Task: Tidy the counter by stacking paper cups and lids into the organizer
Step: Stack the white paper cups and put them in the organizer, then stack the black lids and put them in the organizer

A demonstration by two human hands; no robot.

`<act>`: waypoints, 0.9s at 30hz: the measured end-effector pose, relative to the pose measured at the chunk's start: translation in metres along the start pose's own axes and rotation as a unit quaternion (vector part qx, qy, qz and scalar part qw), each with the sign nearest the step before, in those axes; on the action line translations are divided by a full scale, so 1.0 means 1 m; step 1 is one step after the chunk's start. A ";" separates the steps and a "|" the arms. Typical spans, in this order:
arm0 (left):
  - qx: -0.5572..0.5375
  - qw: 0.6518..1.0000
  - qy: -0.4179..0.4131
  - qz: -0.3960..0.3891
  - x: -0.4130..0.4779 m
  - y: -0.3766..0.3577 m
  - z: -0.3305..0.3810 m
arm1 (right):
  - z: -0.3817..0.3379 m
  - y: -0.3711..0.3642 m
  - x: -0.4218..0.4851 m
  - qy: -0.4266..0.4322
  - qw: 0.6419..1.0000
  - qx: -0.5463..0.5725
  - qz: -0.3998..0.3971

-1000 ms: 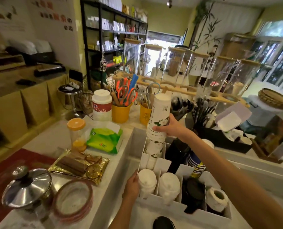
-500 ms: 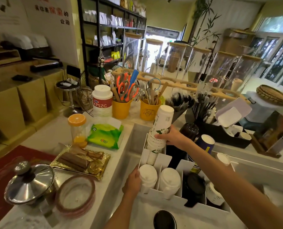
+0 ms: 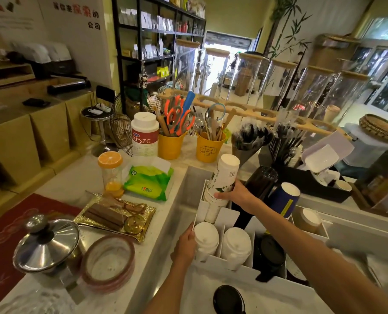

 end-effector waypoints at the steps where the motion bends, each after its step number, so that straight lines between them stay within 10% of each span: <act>1: -0.002 1.000 -0.001 -0.001 0.000 0.000 0.000 | 0.000 0.000 -0.001 -0.001 1.000 0.007 -0.006; 17: 0.017 0.998 -0.056 0.012 -0.017 -0.001 -0.005 | 0.037 -0.021 -0.131 0.082 0.987 -0.130 0.055; 22: 0.100 0.986 0.011 0.130 -0.063 -0.020 -0.054 | 0.136 -0.056 -0.169 -0.033 0.984 -0.170 0.046; 27: 0.120 0.992 0.026 -0.020 -0.100 -0.068 -0.090 | 0.220 -0.083 -0.174 -0.140 0.958 -0.248 0.011</act>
Point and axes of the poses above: each hand's wrist, its own x-axis towards the middle knuckle, its own y-axis out of the back of the hand, z = x × y, the point moved 1 cm from there along x, towards the middle knuckle, and after that the axes turned 13 degrees about -z, right-handed, at the moved point
